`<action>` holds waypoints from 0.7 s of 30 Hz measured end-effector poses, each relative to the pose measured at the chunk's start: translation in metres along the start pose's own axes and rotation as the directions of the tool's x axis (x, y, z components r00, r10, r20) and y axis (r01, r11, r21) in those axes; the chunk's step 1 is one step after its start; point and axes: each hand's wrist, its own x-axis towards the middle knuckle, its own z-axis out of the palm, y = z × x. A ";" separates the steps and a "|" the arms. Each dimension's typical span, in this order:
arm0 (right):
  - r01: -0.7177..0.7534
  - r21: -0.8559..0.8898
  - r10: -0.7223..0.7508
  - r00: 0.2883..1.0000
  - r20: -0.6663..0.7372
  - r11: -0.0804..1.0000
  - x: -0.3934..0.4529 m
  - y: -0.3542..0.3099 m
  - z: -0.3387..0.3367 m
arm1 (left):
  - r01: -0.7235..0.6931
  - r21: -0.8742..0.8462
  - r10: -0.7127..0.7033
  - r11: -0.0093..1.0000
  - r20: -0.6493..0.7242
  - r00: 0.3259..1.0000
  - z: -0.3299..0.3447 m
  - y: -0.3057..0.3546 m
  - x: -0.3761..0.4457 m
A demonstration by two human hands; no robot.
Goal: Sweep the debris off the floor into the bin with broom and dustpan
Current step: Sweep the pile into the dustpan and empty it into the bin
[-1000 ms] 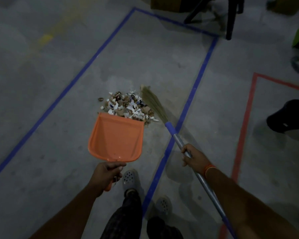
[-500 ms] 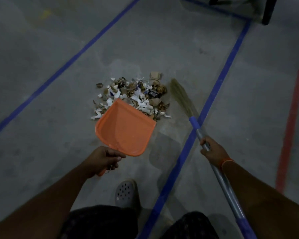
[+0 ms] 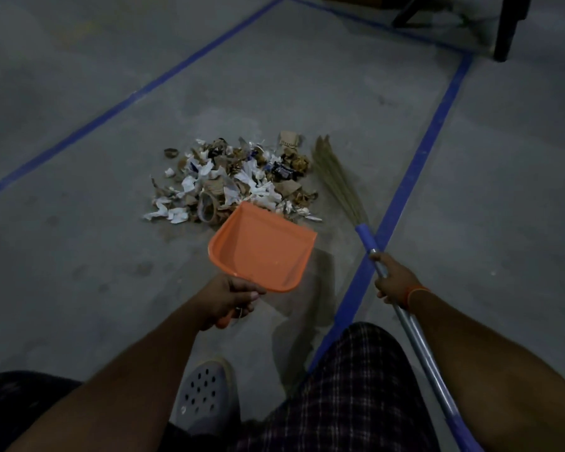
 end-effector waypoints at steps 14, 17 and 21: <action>-0.003 -0.069 0.002 1.000 -0.026 0.998 -0.004 -0.011 -0.010 | -0.079 -0.098 0.068 0.992 -0.116 0.991 -0.002 -0.024 -0.003; 0.000 -0.116 -0.003 0.999 -0.032 0.993 -0.001 -0.015 -0.016 | -0.083 -0.110 0.071 0.990 -0.112 0.991 -0.002 -0.028 0.000; 0.044 -0.166 -0.051 0.998 -0.040 0.985 0.002 -0.020 -0.020 | -0.087 -0.122 0.071 0.989 -0.133 0.989 -0.005 -0.035 0.005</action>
